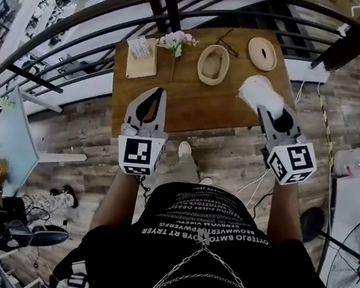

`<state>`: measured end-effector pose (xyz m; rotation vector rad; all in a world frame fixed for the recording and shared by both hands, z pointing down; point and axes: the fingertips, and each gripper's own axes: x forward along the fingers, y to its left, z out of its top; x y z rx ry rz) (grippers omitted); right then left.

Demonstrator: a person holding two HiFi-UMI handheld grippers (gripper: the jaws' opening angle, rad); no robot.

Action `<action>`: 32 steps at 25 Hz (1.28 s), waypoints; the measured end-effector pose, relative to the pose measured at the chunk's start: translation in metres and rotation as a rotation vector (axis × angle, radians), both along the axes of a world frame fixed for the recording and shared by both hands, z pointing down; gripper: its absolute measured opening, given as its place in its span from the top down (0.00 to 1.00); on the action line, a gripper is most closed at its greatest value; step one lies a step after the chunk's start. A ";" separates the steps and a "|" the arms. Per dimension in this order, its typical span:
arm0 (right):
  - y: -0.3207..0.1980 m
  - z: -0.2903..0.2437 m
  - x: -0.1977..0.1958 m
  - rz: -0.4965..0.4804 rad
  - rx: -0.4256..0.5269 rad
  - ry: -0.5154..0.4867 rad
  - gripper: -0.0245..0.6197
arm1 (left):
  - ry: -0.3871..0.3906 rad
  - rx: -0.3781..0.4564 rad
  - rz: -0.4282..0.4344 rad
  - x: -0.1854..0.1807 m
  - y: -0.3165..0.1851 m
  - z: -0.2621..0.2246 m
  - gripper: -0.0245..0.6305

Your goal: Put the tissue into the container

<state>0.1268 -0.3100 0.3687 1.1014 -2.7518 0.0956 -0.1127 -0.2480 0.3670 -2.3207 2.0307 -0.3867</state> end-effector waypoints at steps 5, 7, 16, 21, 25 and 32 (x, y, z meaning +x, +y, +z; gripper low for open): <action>-0.042 -0.001 -0.011 0.024 -0.006 0.004 0.79 | 0.001 -0.004 0.016 -0.015 -0.045 -0.001 0.92; -0.058 0.000 -0.016 0.032 -0.012 0.010 0.79 | 0.008 -0.012 0.016 -0.025 -0.063 0.002 0.92; -0.130 -0.001 -0.035 0.122 -0.023 0.023 0.79 | 0.019 -0.012 0.045 -0.074 -0.137 0.003 0.92; -0.155 0.001 -0.044 0.173 -0.031 0.042 0.79 | 0.020 0.007 0.089 -0.093 -0.174 -0.001 0.92; -0.173 0.014 -0.047 0.206 -0.061 0.057 0.79 | 0.025 0.025 0.103 -0.109 -0.194 -0.007 0.92; -0.202 0.081 -0.061 0.189 -0.189 0.128 0.79 | 0.044 -0.014 0.119 -0.111 -0.211 0.008 0.92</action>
